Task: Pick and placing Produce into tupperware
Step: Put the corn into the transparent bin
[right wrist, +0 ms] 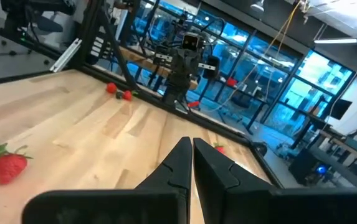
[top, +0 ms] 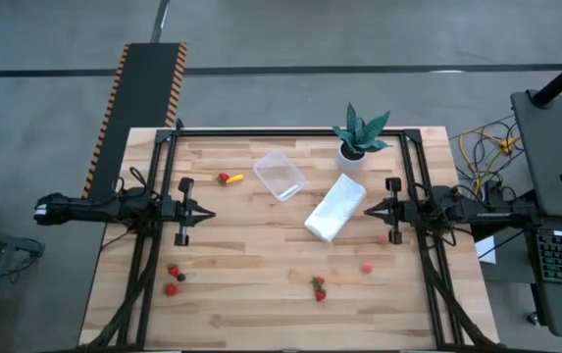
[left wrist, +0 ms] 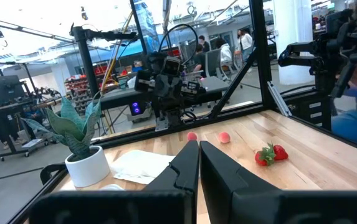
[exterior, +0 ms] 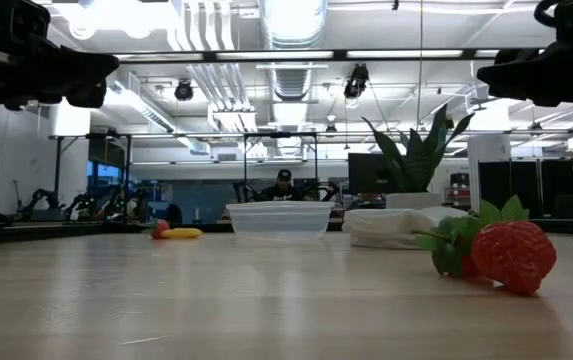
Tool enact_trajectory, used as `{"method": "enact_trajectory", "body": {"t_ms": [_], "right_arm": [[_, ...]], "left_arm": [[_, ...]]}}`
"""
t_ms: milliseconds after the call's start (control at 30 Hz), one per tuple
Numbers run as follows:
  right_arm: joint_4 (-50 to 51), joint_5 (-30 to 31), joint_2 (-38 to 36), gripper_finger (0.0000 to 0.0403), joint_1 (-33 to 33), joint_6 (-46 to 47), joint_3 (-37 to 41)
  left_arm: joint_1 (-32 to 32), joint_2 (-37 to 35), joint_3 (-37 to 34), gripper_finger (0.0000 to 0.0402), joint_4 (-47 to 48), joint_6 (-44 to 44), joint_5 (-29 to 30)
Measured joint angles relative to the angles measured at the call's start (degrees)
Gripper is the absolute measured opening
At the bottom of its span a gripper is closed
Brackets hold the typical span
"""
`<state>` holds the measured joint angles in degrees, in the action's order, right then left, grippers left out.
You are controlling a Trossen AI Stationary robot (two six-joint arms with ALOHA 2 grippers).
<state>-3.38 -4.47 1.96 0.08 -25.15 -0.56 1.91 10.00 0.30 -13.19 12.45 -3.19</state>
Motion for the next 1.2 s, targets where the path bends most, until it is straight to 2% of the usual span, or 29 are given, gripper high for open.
{"method": "enact_trajectory", "body": {"t_ms": [267, 500, 600, 700, 800, 1200], "right_arm": [[-0.65, -0.03, 0.01, 0.0009, 0.00, 8.25, 0.00], [-4.70, -0.02, 0.02, 0.0009, 0.02, 44.67, 0.00], [-5.36, -0.02, 0.00, 0.0009, 0.02, 54.53, 0.00], [-5.20, -0.01, 0.01, 0.0009, 0.02, 56.43, 0.00], [-5.00, 0.00, 0.02, 0.0009, 0.02, 56.46, 0.00], [-5.38, 4.24, 2.30, 0.0009, 0.01, 53.62, 0.00]], "left_arm": [[0.00, 0.00, 0.00, 0.0000, 0.00, -0.02, 0.01], [-0.04, 0.05, 0.00, 0.0000, -2.93, -0.06, 0.00], [-0.02, 0.65, 0.00, 0.0000, -9.43, -8.02, -0.41], [-0.04, 0.75, 0.00, 0.0000, -15.00, -19.62, -0.33], [-0.04, 0.42, -0.02, 0.0000, -20.95, -23.50, -0.13], [0.01, 0.40, -0.01, 0.0000, -36.16, -23.82, 1.58]]}}
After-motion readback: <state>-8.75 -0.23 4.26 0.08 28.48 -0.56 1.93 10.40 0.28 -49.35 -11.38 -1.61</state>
